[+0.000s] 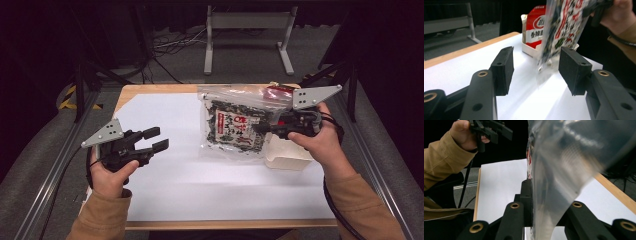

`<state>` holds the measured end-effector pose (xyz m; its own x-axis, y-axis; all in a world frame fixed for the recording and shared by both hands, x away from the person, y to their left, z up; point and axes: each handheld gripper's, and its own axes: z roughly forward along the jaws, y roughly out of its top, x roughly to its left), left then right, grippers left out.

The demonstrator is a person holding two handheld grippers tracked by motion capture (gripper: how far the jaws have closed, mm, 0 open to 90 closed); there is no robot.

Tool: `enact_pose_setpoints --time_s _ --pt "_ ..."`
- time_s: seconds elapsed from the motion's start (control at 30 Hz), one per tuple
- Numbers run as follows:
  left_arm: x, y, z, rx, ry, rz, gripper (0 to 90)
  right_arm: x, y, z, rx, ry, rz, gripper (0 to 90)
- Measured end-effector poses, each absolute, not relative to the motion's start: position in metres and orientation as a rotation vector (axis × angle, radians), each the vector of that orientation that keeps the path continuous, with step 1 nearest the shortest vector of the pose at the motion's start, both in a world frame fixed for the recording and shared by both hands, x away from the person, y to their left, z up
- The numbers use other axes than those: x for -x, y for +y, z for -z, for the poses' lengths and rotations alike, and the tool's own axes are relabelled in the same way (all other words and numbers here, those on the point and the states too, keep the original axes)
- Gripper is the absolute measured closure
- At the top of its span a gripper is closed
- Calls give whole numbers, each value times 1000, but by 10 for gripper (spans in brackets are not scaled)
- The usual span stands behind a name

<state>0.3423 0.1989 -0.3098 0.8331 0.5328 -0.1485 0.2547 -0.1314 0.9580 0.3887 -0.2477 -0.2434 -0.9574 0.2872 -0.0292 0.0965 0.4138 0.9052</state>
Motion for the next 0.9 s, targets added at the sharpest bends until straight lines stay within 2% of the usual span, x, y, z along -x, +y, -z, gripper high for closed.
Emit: enact_pose_setpoints --time_s 0.47,0.9 --pt "-355 194 338 -1762 611 -294 355 -383 -283 220 -419 2404 -1520 749" --pt "-368 199 360 -1832 627 -345 324 -383 -310 211 -494 2338 -1472 749"
